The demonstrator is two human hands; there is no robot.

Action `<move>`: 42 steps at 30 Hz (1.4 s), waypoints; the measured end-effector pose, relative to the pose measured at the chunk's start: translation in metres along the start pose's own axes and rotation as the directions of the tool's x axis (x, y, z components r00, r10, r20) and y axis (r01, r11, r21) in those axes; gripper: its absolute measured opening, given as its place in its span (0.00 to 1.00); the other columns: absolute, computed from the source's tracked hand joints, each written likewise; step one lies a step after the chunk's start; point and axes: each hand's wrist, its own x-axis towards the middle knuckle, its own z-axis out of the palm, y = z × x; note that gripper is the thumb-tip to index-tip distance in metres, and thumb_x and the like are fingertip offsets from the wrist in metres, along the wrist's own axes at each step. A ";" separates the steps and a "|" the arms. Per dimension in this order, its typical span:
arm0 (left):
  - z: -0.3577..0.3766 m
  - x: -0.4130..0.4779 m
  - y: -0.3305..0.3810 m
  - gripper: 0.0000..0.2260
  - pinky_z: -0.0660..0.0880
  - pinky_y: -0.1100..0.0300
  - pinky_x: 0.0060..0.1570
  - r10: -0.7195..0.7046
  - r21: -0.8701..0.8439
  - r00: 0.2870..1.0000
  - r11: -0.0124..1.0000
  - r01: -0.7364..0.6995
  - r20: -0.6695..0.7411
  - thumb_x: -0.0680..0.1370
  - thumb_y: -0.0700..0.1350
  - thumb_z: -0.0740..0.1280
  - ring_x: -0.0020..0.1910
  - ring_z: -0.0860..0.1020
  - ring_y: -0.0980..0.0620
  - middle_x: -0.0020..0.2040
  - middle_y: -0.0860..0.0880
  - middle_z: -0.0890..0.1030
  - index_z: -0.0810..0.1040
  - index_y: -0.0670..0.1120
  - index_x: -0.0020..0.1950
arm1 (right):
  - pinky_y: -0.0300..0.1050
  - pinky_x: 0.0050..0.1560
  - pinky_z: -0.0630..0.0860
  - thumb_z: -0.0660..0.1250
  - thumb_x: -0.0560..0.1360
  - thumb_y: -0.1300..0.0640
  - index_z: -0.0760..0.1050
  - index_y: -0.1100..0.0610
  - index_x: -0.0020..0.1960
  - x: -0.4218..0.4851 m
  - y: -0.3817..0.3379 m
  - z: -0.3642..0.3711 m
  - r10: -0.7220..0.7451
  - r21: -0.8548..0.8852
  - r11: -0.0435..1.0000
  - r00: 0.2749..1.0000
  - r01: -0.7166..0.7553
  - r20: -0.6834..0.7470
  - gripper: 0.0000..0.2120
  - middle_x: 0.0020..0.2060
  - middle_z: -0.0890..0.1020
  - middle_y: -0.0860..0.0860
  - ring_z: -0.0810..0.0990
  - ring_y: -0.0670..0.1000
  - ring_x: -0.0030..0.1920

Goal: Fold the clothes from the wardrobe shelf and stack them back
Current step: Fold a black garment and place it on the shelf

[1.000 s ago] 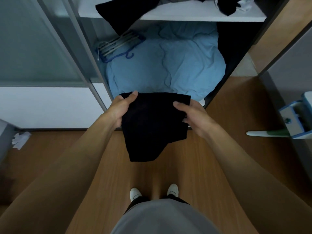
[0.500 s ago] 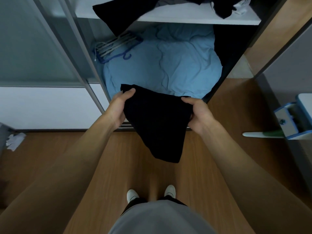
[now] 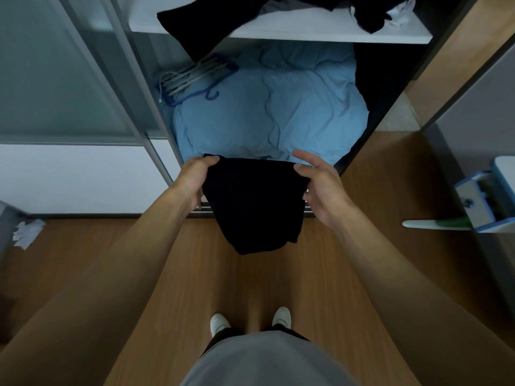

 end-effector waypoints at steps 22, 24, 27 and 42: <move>0.002 -0.003 -0.018 0.14 0.79 0.64 0.47 0.100 0.254 0.988 0.959 -0.127 0.118 0.81 0.36 0.63 0.45 0.85 0.56 0.49 0.50 0.87 0.83 0.53 0.54 | 0.35 0.36 0.79 0.71 0.75 0.62 0.78 0.50 0.62 0.011 0.014 -0.014 -0.040 -0.296 0.955 0.990 -0.002 -0.139 0.17 0.50 0.83 0.51 0.85 0.45 0.39; 0.003 -0.001 -0.017 0.13 0.78 0.62 0.52 0.093 0.264 0.988 0.957 -0.122 0.122 0.80 0.37 0.64 0.47 0.85 0.55 0.49 0.51 0.87 0.83 0.54 0.54 | 0.35 0.42 0.80 0.72 0.74 0.64 0.78 0.52 0.62 0.013 0.017 -0.013 -0.092 -0.405 0.914 0.988 0.035 -0.122 0.18 0.53 0.82 0.50 0.84 0.47 0.46; 0.002 -0.001 -0.015 0.12 0.78 0.64 0.55 0.102 0.282 0.988 0.950 -0.132 0.120 0.80 0.38 0.65 0.51 0.84 0.54 0.55 0.49 0.85 0.82 0.53 0.56 | 0.32 0.38 0.78 0.73 0.73 0.64 0.78 0.52 0.62 0.017 0.022 -0.013 -0.056 -0.411 0.912 0.994 0.013 -0.092 0.19 0.52 0.82 0.49 0.83 0.45 0.45; -0.004 -0.003 -0.014 0.12 0.77 0.60 0.60 0.147 0.304 0.980 0.935 -0.182 0.135 0.81 0.39 0.65 0.54 0.83 0.53 0.57 0.49 0.84 0.82 0.54 0.57 | 0.32 0.37 0.77 0.72 0.72 0.68 0.80 0.51 0.59 0.026 0.035 -0.021 0.030 -0.300 0.953 0.997 -0.049 -0.069 0.19 0.52 0.84 0.52 0.84 0.47 0.46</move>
